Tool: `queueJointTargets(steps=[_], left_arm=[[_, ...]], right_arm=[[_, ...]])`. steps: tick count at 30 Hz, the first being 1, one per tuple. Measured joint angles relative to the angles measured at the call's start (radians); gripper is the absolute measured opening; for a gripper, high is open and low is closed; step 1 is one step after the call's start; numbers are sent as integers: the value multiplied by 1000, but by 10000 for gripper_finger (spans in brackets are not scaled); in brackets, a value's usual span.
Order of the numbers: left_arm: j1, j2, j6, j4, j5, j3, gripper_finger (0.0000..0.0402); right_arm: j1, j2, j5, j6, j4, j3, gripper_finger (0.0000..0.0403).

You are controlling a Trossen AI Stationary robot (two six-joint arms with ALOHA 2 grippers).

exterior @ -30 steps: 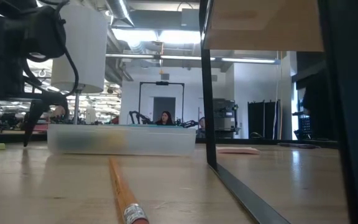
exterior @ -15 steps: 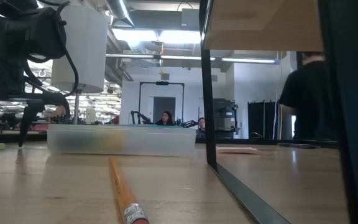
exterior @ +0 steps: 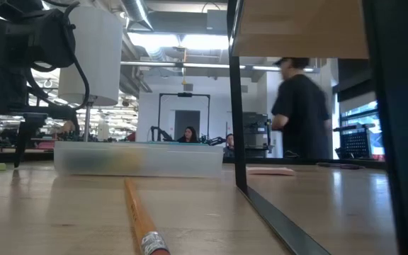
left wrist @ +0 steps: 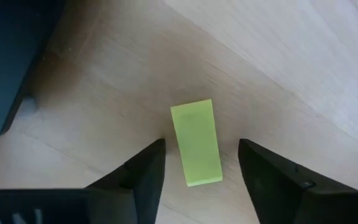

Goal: Pack school essentials
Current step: Put the yellow eraser into the blue supply box

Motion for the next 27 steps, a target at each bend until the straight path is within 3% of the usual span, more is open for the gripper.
queueJointTargets(steps=[15,27], left_arm=[[0,0,28,2,8,0,125],[1,0,131,6,46,0,97]], right_arm=[[0,0,2,0,0,0,142],[0,0,1,0,0,0,142]])
